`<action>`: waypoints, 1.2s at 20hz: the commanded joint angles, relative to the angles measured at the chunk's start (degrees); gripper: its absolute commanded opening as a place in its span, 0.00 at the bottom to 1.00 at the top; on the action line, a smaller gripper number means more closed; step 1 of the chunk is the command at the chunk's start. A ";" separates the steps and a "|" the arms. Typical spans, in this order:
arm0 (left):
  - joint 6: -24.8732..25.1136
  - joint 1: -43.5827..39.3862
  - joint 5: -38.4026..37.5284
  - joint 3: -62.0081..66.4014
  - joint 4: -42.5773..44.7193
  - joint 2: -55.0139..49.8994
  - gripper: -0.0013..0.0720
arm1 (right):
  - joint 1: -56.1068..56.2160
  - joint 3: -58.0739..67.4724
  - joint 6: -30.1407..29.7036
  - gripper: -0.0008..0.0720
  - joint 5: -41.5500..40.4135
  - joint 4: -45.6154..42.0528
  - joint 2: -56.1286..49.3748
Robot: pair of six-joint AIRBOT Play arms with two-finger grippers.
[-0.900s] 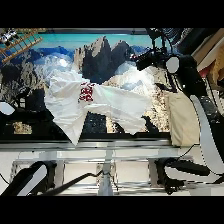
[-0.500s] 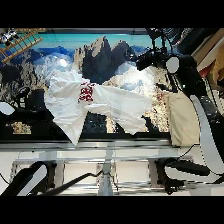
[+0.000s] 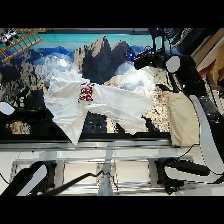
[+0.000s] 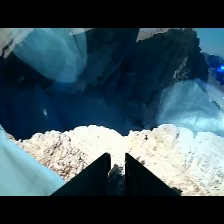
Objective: Fold the clothes and pants, and hang the long-sleeved shirts on hangers.
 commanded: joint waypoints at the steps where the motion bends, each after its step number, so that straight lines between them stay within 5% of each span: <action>1: -0.74 -0.04 -1.75 -0.26 -1.05 -2.23 0.89 | -0.83 -0.04 4.83 0.20 6.91 4.20 -0.07; 3: -0.83 -0.04 -1.75 -1.18 -3.21 -5.16 0.89 | -5.81 -0.07 14.82 0.53 15.28 4.17 -0.68; 8: -0.83 0.00 1.03 -1.49 -6.54 -11.32 0.89 | -21.88 -8.44 5.49 0.53 41.29 21.51 -0.28; 17: -0.83 0.07 7.39 -1.66 -12.63 -18.23 0.89 | -33.05 -40.72 -3.69 0.60 37.11 32.09 4.59; 18: -0.83 0.07 7.37 -1.68 -12.63 -18.49 0.83 | -34.69 -42.32 -4.35 0.59 37.48 32.02 4.59; 20: -0.79 0.07 7.30 -1.68 -12.66 -18.60 0.36 | -37.05 -45.59 -6.49 0.59 39.34 32.35 4.61; 21: -0.76 0.07 6.88 -1.66 -12.63 -18.47 0.22 | -37.66 -46.88 -7.63 0.59 40.44 32.26 4.61; 24: 1.01 0.09 4.72 -1.66 -12.61 -17.51 0.19 | -37.94 -49.24 -8.79 0.59 40.89 32.06 4.59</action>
